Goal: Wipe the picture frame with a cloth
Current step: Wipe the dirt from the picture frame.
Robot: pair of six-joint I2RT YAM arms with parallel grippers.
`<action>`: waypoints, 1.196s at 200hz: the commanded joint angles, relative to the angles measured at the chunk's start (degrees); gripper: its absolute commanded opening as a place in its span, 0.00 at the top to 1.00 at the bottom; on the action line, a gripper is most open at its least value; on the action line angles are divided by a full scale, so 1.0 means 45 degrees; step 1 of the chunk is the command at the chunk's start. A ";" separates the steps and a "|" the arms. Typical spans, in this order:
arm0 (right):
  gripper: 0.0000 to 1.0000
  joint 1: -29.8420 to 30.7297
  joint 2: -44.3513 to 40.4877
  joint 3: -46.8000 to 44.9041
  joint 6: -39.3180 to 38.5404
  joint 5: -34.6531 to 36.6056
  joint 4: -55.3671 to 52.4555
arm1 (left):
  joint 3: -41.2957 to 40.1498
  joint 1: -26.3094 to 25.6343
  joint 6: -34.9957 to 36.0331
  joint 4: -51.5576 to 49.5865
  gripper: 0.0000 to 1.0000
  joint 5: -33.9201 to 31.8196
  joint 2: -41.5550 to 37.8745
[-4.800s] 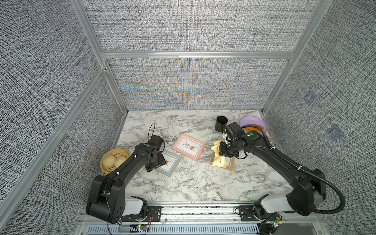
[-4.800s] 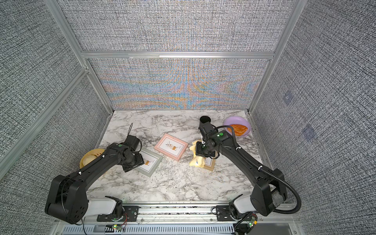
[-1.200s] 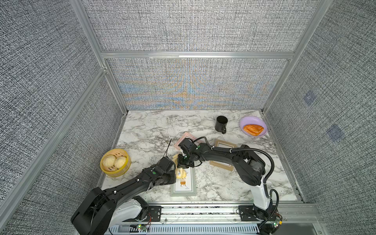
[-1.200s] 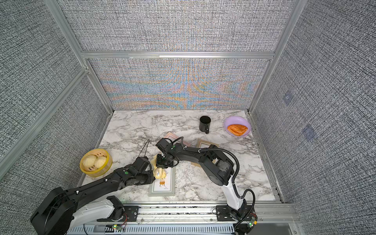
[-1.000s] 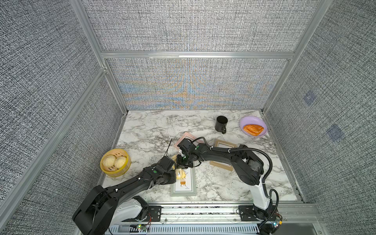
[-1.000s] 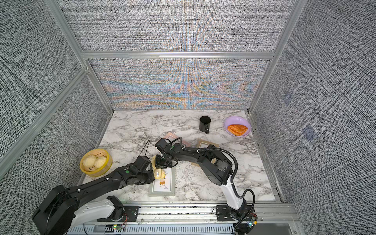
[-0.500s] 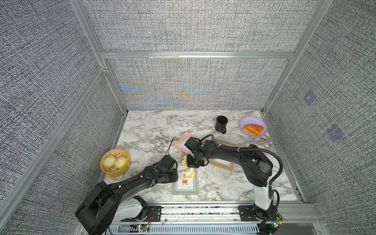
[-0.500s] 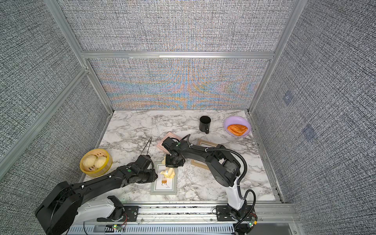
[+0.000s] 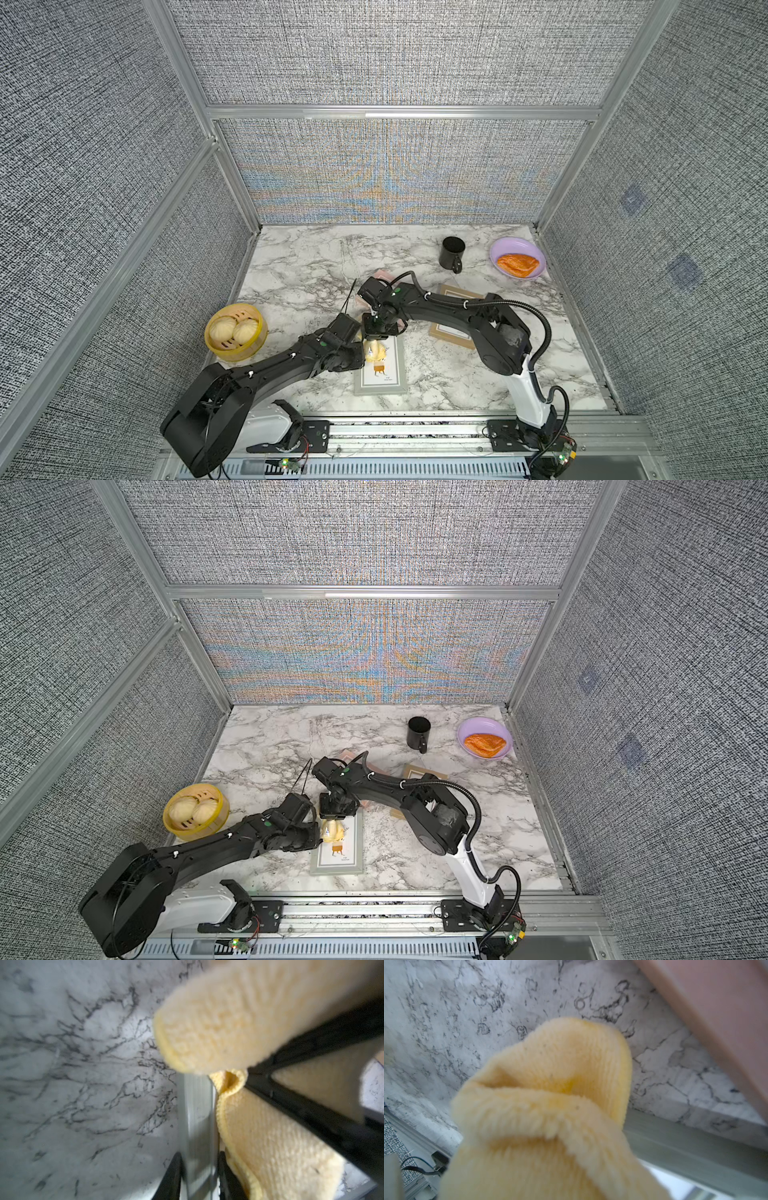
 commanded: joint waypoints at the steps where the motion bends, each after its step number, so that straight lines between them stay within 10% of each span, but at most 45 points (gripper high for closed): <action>1: 1.00 -0.0468 -0.0668 -0.0850 -0.0060 0.1261 -0.0624 | -0.0279 -0.0029 -0.0020 -0.3458 1.00 -0.0779 0.0610; 42: 1.00 -0.1170 -0.1630 -0.2112 -0.0543 0.1234 -0.0910 | -0.0141 -0.0030 -0.0168 -0.3869 1.00 -0.0948 0.0809; 147: 1.00 -0.0056 0.1412 0.2314 -0.1016 -0.0299 -0.1153 | -0.0493 -0.0084 -0.0984 -0.4795 1.00 -0.0991 0.0088; 239: 1.00 -0.1729 -0.1039 -0.1525 -0.1618 0.0344 -0.1554 | -0.0511 -0.0108 -0.1114 -0.4713 1.00 -0.0973 0.0306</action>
